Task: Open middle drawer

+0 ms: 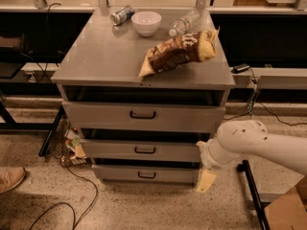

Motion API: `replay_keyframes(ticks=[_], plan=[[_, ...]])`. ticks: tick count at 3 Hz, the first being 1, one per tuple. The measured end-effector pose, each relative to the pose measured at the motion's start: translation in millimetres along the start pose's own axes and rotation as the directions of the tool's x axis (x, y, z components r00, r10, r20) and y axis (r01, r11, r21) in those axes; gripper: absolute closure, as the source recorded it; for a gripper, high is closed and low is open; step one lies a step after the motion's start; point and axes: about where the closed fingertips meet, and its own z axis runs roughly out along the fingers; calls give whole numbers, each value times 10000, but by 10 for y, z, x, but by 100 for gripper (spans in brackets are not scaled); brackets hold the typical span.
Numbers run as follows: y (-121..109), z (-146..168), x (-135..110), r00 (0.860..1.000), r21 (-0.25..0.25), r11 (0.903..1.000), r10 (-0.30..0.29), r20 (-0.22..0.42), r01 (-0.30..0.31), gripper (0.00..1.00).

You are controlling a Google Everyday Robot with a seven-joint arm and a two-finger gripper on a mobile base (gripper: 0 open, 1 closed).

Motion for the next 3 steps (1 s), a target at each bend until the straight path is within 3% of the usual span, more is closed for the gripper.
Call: replay_keyframes(ticks=[1,2,3], plan=[[-417,731,141,9984,80,9998,213,-527,-209,0],[-392,744,139,9985,37,9998,200,-511,-198,0],[-489,873,23,9966,714,9964,-406,-722,458,0]])
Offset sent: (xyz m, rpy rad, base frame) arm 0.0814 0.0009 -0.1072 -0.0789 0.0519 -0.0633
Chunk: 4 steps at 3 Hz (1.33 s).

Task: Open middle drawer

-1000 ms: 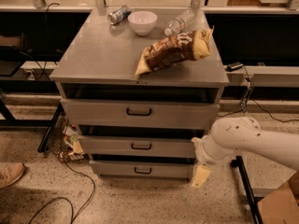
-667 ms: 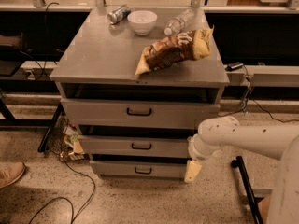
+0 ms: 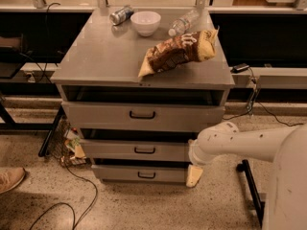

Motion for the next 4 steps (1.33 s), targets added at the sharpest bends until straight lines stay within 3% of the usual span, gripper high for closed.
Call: replay_keyframes(ticks=[1,2,4], plan=[[-148,47,-113,9990,622,9971,-438,80,432,0],[-292,185,-225,9975,739,9951,-674,233,655,0],[-621,861,-216,9951,-144,9997,-183,971,198,3]])
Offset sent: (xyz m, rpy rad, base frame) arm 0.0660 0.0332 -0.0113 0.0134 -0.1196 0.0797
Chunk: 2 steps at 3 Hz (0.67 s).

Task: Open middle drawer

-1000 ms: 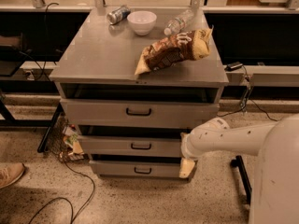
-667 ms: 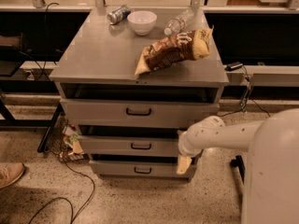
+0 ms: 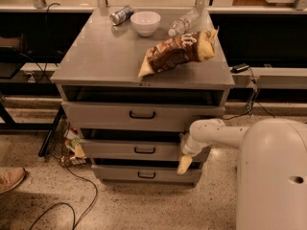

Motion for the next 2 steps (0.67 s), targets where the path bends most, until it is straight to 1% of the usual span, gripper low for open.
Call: replay_keyframes(ticks=[1,2], plan=[[-70,188,41,9997,-174,9997,183,187,-180,26],[-88,120,17,9996,-175,9997,189,194,-186,49]])
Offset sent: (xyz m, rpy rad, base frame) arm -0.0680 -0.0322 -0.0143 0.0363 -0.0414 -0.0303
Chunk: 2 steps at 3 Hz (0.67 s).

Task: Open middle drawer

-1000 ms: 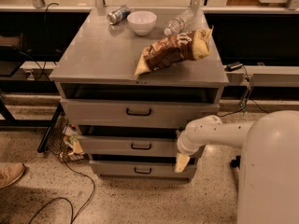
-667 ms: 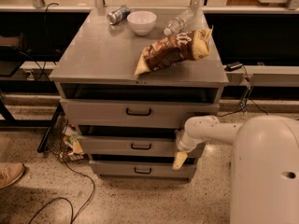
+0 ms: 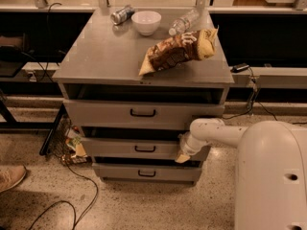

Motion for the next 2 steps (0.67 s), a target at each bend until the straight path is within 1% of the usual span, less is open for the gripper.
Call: replay_keyframes(ticks=[2], plan=[[-21,-113,-40,10000,1,10000,0,1,0,95]])
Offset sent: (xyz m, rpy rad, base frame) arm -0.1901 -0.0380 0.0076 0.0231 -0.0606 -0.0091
